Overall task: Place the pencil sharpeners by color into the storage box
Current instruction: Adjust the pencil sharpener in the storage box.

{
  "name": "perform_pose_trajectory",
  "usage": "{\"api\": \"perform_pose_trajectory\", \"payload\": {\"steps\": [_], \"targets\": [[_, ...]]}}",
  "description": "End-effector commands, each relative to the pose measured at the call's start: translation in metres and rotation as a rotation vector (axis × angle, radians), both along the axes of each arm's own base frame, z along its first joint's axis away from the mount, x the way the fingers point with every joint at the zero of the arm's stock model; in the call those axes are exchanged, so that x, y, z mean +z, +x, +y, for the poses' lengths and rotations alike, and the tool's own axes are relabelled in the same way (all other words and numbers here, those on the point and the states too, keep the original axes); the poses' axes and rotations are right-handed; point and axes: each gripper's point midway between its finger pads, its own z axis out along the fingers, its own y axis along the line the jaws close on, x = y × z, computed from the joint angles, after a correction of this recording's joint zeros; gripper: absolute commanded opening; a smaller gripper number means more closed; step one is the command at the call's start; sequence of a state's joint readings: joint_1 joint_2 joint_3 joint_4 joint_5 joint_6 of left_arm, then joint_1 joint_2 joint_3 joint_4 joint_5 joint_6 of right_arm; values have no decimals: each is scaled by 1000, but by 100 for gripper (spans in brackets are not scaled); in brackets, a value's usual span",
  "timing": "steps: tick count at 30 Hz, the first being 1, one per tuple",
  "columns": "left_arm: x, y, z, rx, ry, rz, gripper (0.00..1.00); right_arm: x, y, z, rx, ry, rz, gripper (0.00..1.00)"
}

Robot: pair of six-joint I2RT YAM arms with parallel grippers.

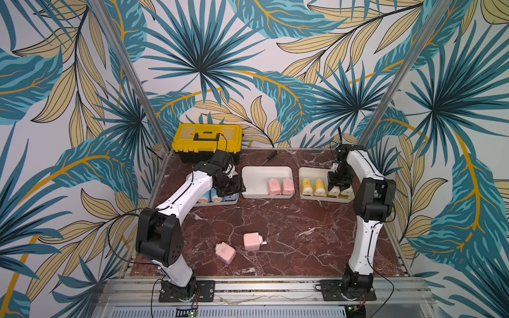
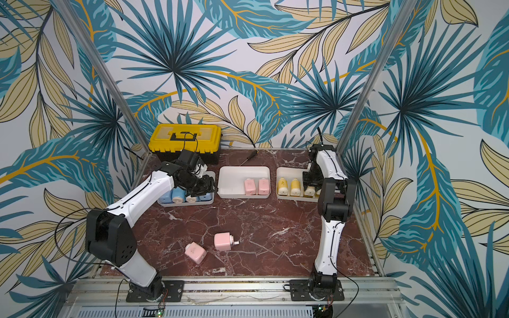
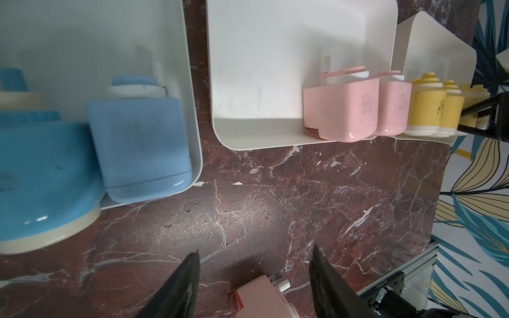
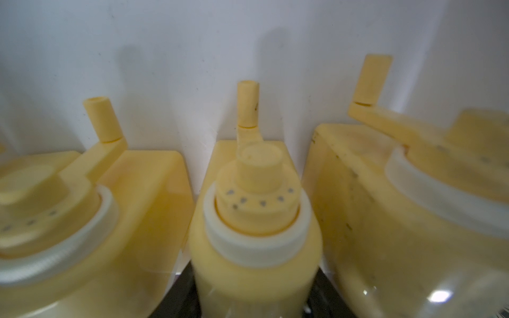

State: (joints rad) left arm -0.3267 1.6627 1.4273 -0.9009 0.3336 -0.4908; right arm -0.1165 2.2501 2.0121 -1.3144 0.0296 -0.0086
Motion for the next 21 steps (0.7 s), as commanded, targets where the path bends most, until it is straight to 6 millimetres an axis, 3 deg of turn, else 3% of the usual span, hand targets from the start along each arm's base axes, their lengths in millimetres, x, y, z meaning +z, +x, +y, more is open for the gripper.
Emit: {"api": "perform_pose_trajectory", "payload": {"steps": [1,8,15,19,21], "targets": [[8,8,-4,2,-6,-29,66,-9,-10,1,4,3,50,50],[13,8,-5,5,-12,-39,66,14,-9,2,-10,6,-12,64],[19,-2,-6,28,-42,-27,68,75,-7,9,-45,29,-168,67],[19,-28,-8,30,-48,-8,73,113,-9,32,-58,144,-288,68],[14,-52,-10,12,-32,16,75,126,-16,43,-68,190,-322,68]]}}
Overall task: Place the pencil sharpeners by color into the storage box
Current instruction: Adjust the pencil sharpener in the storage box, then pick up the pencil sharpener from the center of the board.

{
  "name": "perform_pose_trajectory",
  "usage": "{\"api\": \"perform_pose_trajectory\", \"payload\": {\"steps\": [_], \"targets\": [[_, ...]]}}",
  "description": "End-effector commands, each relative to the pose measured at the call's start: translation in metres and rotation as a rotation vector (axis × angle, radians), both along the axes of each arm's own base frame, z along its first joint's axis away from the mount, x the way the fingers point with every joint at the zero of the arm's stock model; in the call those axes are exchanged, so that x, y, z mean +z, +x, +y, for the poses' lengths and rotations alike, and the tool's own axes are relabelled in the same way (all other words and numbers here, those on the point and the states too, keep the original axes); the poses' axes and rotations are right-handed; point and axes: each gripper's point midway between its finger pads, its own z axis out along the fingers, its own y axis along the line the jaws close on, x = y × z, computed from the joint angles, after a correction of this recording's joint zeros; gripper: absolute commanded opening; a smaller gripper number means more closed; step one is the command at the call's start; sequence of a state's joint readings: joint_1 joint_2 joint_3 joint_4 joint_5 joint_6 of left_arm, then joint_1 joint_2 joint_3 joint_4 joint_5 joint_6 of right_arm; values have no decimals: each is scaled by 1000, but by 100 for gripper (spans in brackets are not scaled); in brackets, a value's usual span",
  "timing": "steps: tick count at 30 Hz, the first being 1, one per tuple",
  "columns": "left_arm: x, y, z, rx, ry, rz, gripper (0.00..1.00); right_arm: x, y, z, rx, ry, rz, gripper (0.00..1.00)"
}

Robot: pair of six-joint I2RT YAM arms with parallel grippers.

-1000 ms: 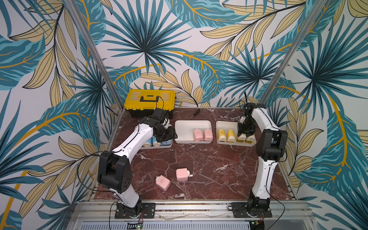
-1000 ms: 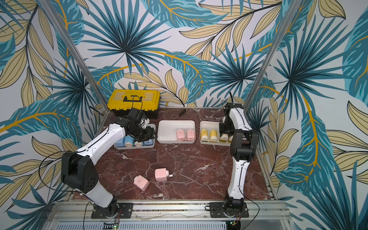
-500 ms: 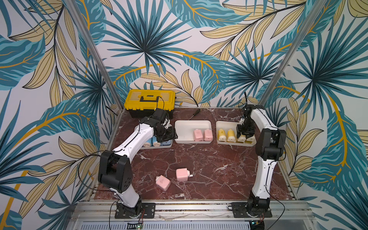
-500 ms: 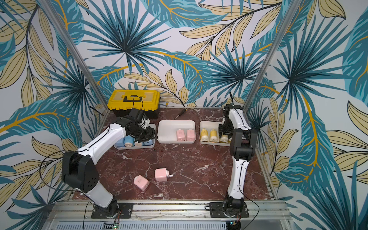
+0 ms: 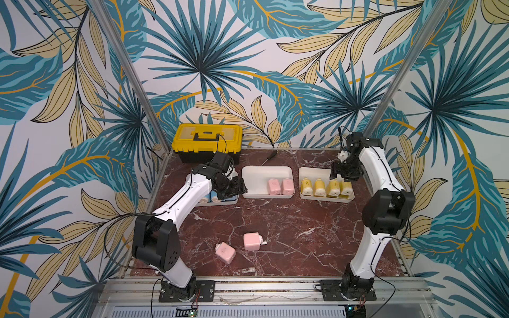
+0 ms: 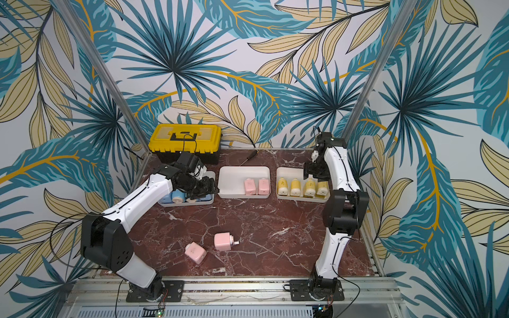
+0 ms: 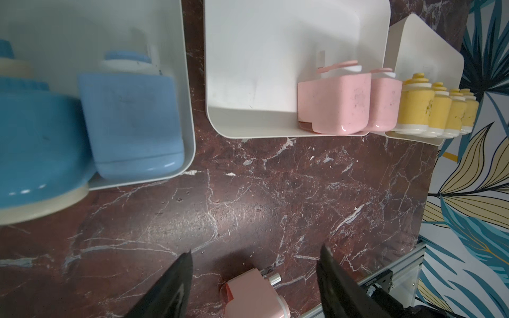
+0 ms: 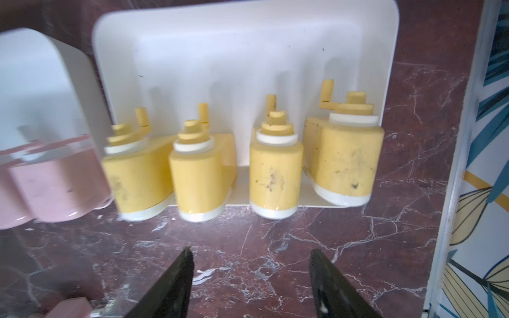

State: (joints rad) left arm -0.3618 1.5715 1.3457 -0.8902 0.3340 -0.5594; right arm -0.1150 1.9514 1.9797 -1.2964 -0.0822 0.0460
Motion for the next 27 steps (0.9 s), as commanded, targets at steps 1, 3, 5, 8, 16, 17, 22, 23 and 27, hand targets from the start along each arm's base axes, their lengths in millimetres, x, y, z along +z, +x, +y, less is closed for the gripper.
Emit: {"api": "perform_pose_trajectory", "payload": {"steps": [1,3,5,8,16,17,22,23,27], "targets": [[5,-39,-5,-26,12,21,76,19,-14,29,-6,130,-49,69],[-2,-67,-6,-46,51,57,77,28,-26,40,-14,165,-79,69],[-3,-88,-8,-36,54,66,77,35,-42,52,-18,199,-93,70],[3,-107,-10,1,56,44,78,50,-75,72,49,179,-120,71],[-1,-149,-6,158,58,31,79,73,-162,127,273,177,-201,76],[-3,-151,-2,196,57,33,79,72,-171,134,309,174,-204,77],[12,-140,23,361,48,-79,80,47,-198,176,521,128,-169,80],[15,-137,30,396,48,-105,80,43,-201,189,578,117,-175,80],[27,-133,59,517,26,-202,81,32,-203,243,786,70,-218,83]]}}
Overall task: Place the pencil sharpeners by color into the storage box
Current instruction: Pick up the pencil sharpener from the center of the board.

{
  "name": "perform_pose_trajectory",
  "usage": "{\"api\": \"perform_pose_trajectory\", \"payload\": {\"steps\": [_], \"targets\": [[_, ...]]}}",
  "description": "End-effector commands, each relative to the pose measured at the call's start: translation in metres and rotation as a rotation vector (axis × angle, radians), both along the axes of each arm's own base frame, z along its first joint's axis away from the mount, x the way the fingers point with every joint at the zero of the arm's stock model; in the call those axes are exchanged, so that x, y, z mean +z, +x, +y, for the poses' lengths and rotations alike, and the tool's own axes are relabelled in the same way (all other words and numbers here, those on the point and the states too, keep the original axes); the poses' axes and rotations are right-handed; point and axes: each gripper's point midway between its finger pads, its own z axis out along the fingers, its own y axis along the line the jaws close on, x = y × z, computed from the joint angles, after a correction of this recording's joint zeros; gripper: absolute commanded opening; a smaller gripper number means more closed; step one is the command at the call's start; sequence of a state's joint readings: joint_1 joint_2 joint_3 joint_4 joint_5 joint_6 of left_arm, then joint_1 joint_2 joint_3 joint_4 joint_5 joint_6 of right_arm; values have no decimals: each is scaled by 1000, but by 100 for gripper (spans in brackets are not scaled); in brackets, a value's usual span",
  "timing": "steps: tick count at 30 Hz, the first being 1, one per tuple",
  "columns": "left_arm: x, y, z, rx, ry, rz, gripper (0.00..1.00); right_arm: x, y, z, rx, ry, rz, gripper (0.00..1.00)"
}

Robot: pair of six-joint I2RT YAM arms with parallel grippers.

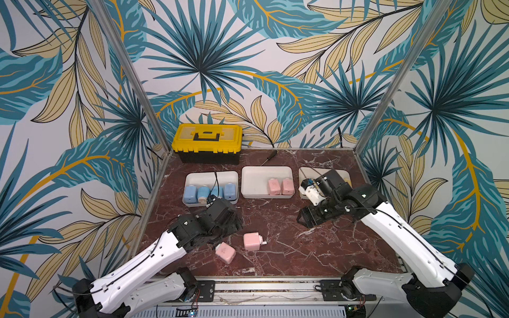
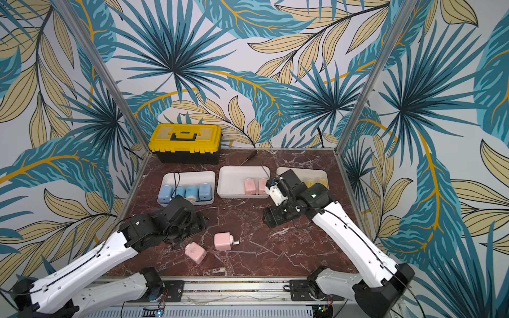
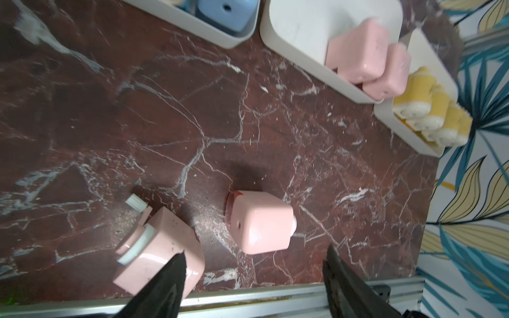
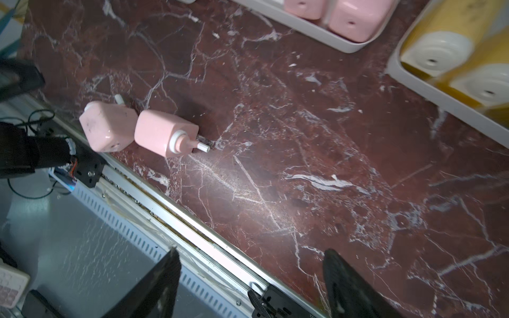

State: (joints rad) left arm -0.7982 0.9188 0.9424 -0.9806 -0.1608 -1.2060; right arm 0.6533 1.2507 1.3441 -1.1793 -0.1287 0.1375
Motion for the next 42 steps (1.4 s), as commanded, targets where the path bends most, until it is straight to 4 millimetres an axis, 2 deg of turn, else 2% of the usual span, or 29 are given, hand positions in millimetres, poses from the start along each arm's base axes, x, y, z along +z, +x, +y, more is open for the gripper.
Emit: {"api": "perform_pose_trajectory", "payload": {"steps": [1,2,5,9,12,16,19,26,35,42], "targets": [[8,9,38,179,2,-95,81,-6,9,41,138,-43,-102,84],[8,9,49,212,-15,-98,81,-10,6,58,202,-65,-116,84],[10,7,81,321,-54,-119,81,-24,9,91,329,-149,-139,85],[4,7,104,414,-67,-119,81,-42,9,122,455,-187,-133,87],[-4,7,119,500,-57,-122,81,-55,8,138,515,-177,-102,94],[-4,4,137,601,-56,-168,81,-73,-1,146,594,-228,-65,97],[-5,2,143,631,-59,-172,81,-84,-8,151,644,-261,-52,97],[-15,-4,149,670,-81,-178,81,-110,-20,157,706,-293,-33,97],[-25,-9,150,703,-117,-170,79,-133,-14,178,740,-298,2,95],[-28,-9,150,698,-109,-163,79,-148,-15,183,749,-311,48,92]]}}
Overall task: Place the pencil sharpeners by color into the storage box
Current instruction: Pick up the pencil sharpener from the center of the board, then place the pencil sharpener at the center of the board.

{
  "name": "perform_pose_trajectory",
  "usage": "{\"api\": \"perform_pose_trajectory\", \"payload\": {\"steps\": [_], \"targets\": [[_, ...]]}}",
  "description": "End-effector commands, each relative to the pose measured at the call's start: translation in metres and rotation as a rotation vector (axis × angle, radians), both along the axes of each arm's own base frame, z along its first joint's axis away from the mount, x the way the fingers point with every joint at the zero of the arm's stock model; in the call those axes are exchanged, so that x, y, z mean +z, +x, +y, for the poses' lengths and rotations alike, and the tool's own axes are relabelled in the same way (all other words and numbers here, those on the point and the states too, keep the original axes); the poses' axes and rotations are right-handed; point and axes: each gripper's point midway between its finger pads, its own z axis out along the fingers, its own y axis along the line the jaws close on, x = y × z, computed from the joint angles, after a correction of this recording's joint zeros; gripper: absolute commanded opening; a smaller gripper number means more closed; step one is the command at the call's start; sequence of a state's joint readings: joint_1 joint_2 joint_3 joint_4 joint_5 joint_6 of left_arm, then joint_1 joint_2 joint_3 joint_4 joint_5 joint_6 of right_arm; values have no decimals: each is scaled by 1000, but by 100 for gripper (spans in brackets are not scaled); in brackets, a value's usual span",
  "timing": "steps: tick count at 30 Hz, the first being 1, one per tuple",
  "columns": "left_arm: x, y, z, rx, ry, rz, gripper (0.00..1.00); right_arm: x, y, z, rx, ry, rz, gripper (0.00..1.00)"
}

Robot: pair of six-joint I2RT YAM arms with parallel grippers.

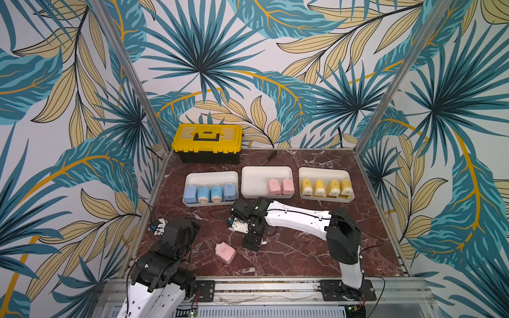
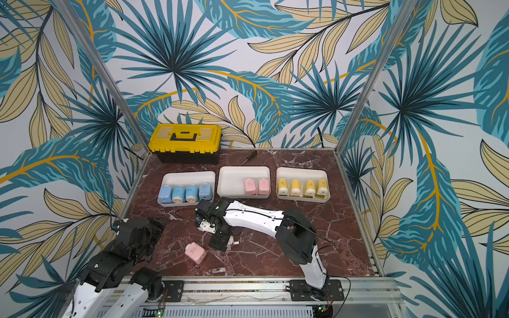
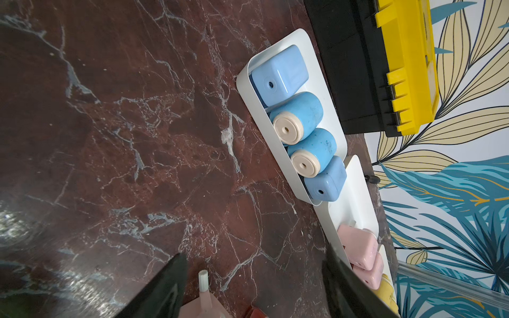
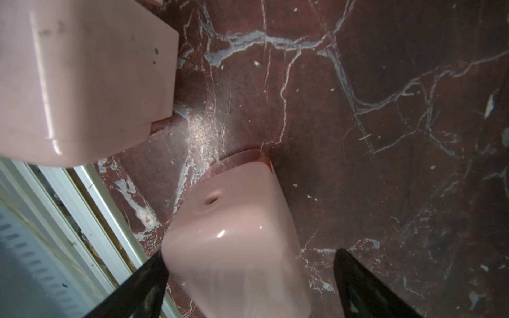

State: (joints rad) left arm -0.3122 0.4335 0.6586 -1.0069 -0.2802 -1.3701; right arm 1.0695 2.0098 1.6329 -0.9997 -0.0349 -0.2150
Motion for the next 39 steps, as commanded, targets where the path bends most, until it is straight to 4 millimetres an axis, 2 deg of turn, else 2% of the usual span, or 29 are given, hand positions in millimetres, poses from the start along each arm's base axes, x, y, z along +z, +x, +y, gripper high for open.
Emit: {"api": "perform_pose_trajectory", "payload": {"steps": [1,7,12,15,21,28,39], "targets": [[-7,-1,3,15,8,16,80,-1,-5,2,16,-3,31,92],[-6,-1,4,8,20,13,80,-11,-9,-3,-10,-34,55,82],[-3,-2,5,7,21,-3,80,-18,-11,-7,-41,-50,63,63],[0,-1,5,4,23,-11,80,-20,-11,-9,-57,-51,65,58],[0,-1,3,-4,19,-12,80,-17,-6,-13,-60,-54,32,56],[-2,-3,2,-7,11,-10,80,-11,22,-26,-82,-71,-24,55],[-7,-3,1,-10,6,1,80,-2,67,-63,-146,-121,-110,54]]}}
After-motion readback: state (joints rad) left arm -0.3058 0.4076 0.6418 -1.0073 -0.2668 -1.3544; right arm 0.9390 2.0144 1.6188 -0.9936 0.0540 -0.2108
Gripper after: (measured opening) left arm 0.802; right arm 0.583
